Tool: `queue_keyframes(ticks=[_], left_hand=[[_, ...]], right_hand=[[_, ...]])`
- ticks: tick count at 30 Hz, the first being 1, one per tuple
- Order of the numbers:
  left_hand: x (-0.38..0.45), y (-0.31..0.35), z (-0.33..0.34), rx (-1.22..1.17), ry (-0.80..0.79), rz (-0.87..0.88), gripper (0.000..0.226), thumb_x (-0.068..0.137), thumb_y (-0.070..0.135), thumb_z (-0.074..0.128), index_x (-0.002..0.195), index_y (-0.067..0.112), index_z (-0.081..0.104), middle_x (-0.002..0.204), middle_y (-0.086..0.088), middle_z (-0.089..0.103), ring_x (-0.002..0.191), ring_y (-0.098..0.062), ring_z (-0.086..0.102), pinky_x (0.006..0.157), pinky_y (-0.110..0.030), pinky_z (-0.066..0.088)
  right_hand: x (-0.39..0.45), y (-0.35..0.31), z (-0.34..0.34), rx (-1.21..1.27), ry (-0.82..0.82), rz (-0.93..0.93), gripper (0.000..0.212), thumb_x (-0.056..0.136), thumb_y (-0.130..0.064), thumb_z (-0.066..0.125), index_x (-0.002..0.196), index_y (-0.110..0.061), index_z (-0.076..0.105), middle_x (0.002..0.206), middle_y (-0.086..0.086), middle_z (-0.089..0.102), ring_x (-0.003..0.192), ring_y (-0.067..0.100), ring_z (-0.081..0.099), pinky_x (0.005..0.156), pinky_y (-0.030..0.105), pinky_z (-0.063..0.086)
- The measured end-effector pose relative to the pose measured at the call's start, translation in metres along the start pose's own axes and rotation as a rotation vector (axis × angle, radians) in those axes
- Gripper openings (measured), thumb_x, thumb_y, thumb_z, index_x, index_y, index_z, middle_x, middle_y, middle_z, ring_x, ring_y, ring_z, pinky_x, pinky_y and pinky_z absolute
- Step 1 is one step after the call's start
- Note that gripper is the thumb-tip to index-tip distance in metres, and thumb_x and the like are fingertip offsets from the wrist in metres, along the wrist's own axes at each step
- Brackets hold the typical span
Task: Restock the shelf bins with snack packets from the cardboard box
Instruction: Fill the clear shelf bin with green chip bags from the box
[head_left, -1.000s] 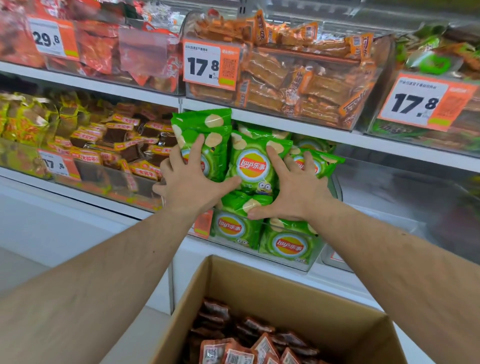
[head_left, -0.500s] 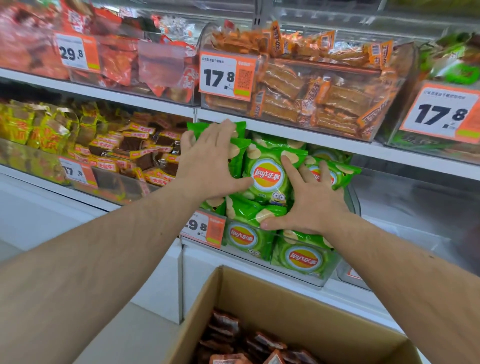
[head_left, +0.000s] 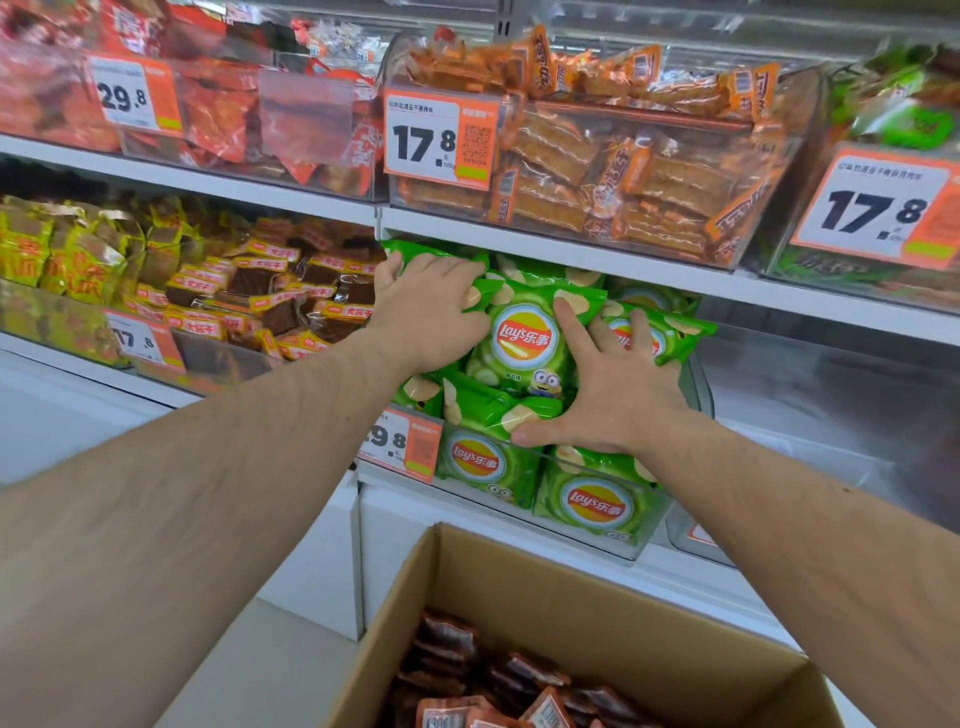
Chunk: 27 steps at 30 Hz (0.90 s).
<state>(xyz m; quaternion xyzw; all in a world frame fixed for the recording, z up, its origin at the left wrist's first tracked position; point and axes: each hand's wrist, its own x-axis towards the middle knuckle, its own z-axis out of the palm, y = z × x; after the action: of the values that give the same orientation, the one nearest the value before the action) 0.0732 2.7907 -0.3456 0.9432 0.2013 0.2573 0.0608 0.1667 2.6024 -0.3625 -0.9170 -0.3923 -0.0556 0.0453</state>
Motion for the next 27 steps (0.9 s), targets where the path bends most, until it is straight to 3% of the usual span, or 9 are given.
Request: queue_keyframes(ticks=[5,9,13,17,20,22,24,25,27], left_hand=[[0.011,-0.005,0.002,0.007,-0.022,0.026,0.059,0.095,0.018,0.041,0.153,0.024,0.03,0.158,0.002,0.03,0.145,-0.019,0.019,0.118,-0.046,0.0],[0.003,-0.012,0.012,-0.073,0.186,0.073,0.063,0.083,0.004,0.053,0.144,0.016,0.044,0.145,-0.013,0.036,0.137,-0.032,0.022,0.113,-0.044,0.013],[-0.004,-0.016,0.024,-0.085,0.366,0.122,0.064,0.075,-0.005,0.051,0.138,0.006,0.053,0.126,-0.028,0.043,0.122,-0.045,0.037,0.1,-0.053,0.029],[-0.006,-0.016,0.027,-0.166,0.436,0.116,0.046,0.08,-0.005,0.058,0.125,0.005,0.057,0.112,-0.017,0.056,0.111,-0.037,0.05,0.108,-0.057,0.033],[-0.011,-0.016,0.03,-0.128,0.445,0.072,0.032,0.088,0.005,0.059,0.118,0.014,0.06,0.121,-0.008,0.062,0.13,-0.035,0.047,0.117,-0.053,0.02],[-0.013,-0.015,0.031,-0.086,0.375,0.068,0.038,0.09,0.012,0.058,0.129,0.016,0.056,0.14,-0.007,0.055,0.142,-0.034,0.034,0.118,-0.055,0.019],[-0.018,-0.014,0.032,-0.061,0.277,0.069,0.055,0.091,0.022,0.057,0.143,0.016,0.042,0.157,-0.006,0.035,0.149,-0.031,0.019,0.119,-0.054,0.014],[-0.023,-0.015,0.034,-0.062,0.244,0.059,0.064,0.091,0.027,0.057,0.15,0.016,0.033,0.162,-0.006,0.024,0.151,-0.029,0.011,0.12,-0.053,0.011],[-0.038,-0.02,0.039,-0.095,0.249,0.075,0.07,0.089,0.036,0.056,0.152,0.02,0.029,0.164,-0.009,0.014,0.151,-0.031,0.004,0.118,-0.058,0.01]], right_hand=[[0.004,-0.001,-0.001,-0.017,0.01,0.001,0.142,0.044,-0.095,0.059,0.143,-0.048,-0.031,0.165,0.0,0.002,0.148,0.038,-0.017,0.105,0.078,0.017],[0.005,0.001,-0.001,-0.026,0.019,-0.007,0.14,0.045,-0.096,0.058,0.143,-0.049,-0.031,0.165,0.0,0.002,0.148,0.038,-0.018,0.105,0.078,0.017],[0.006,0.003,-0.001,-0.026,0.028,-0.02,0.14,0.044,-0.097,0.056,0.14,-0.05,-0.034,0.165,0.0,0.001,0.148,0.038,-0.018,0.104,0.08,0.015],[-0.001,0.004,-0.003,-0.065,0.092,-0.04,0.139,0.04,-0.102,0.048,0.137,-0.05,-0.039,0.166,0.003,-0.004,0.149,0.038,-0.016,0.104,0.081,0.001],[-0.017,0.007,-0.01,-0.113,0.147,-0.031,0.135,0.044,-0.103,0.042,0.14,-0.048,-0.036,0.164,0.008,-0.013,0.149,0.039,-0.015,0.11,0.074,-0.004],[-0.037,0.007,-0.003,-0.166,0.185,-0.028,0.132,0.048,-0.103,0.037,0.15,-0.042,-0.021,0.164,0.011,-0.012,0.149,0.039,-0.012,0.112,0.071,-0.005],[-0.062,0.006,0.015,-0.226,0.271,-0.073,0.12,0.055,-0.096,0.039,0.154,-0.03,0.022,0.162,0.018,0.013,0.149,0.042,0.007,0.112,0.072,0.006],[-0.073,0.007,0.026,-0.251,0.318,-0.107,0.107,0.058,-0.087,0.049,0.141,-0.021,0.046,0.156,0.022,0.03,0.145,0.044,0.023,0.109,0.074,0.015],[-0.089,0.012,0.045,-0.295,0.369,-0.139,0.073,0.058,-0.063,0.074,0.108,-0.011,0.065,0.137,0.024,0.053,0.134,0.044,0.043,0.103,0.073,0.027]])
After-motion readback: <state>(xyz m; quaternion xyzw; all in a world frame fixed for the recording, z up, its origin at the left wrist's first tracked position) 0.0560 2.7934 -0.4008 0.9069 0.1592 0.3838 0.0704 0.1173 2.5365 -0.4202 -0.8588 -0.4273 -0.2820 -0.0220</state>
